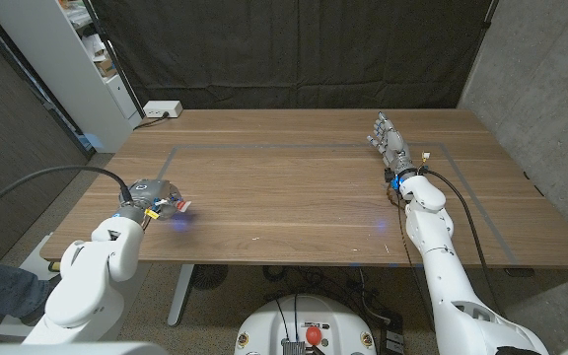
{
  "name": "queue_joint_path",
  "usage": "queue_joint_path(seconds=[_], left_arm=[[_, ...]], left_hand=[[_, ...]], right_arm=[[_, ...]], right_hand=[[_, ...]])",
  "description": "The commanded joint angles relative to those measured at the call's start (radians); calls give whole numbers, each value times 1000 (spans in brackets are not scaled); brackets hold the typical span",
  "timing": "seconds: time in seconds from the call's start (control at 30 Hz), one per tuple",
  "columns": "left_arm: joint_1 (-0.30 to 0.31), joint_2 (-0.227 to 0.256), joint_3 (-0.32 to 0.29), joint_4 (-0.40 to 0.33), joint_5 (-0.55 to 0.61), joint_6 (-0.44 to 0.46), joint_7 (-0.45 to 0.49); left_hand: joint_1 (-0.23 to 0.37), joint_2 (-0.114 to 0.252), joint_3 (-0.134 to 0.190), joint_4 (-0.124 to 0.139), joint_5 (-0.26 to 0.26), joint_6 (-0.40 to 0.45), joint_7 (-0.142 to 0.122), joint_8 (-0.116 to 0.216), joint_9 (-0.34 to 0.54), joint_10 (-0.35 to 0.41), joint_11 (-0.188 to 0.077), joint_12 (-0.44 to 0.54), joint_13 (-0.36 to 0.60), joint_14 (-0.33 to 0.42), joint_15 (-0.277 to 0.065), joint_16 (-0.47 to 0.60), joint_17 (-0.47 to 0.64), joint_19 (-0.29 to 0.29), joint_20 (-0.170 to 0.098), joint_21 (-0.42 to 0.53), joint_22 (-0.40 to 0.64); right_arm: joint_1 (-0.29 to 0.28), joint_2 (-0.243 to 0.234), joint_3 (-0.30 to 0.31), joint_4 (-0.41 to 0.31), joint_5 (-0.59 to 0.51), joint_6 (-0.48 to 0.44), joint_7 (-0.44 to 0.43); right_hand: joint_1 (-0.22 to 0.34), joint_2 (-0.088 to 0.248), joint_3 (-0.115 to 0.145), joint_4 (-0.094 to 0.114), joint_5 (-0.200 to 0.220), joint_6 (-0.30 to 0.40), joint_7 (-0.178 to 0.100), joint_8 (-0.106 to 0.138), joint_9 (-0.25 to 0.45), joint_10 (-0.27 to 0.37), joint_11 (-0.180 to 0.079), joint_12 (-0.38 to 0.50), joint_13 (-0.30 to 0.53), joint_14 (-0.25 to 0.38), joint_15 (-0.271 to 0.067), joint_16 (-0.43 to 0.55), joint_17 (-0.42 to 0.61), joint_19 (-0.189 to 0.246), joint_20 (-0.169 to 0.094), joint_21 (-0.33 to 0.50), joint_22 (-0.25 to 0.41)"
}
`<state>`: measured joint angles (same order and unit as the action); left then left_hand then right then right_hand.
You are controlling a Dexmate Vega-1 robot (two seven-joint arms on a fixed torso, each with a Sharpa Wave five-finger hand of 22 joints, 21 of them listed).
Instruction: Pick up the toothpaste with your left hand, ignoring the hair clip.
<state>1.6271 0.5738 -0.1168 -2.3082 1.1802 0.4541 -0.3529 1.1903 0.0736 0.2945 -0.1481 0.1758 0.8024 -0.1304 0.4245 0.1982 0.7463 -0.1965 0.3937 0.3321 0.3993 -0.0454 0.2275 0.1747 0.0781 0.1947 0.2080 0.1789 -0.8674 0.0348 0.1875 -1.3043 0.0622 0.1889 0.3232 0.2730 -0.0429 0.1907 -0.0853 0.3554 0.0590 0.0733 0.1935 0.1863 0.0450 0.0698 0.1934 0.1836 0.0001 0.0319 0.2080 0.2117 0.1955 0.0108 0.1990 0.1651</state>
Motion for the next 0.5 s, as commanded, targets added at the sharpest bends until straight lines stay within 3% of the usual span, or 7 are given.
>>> queue_joint_path(seconds=[0.03,0.5], left_arm=[[4,-7,-30,-9,-19,-46,2],[-14,-15,-68,-32,-60,-94,-31]], left_hand=[[2,4,-5,-2,2,8,1,-5,5,11,-4,-4,3,9,-55,0,1,5,1,-2,3],[2,5,-8,-2,2,14,0,-4,7,16,-5,-9,9,14,-54,-2,2,8,-1,-2,3]], right_arm=[[-8,-1,-8,-15,4,2,-10],[-1,0,-11,-8,6,6,-19]], right_hand=[[4,11,-5,1,4,6,1,4,2,2,2,2,5,8,6,3,1,11,1,-3,6],[5,13,-5,0,4,5,1,3,2,1,0,1,5,8,5,3,1,12,0,-3,6]])
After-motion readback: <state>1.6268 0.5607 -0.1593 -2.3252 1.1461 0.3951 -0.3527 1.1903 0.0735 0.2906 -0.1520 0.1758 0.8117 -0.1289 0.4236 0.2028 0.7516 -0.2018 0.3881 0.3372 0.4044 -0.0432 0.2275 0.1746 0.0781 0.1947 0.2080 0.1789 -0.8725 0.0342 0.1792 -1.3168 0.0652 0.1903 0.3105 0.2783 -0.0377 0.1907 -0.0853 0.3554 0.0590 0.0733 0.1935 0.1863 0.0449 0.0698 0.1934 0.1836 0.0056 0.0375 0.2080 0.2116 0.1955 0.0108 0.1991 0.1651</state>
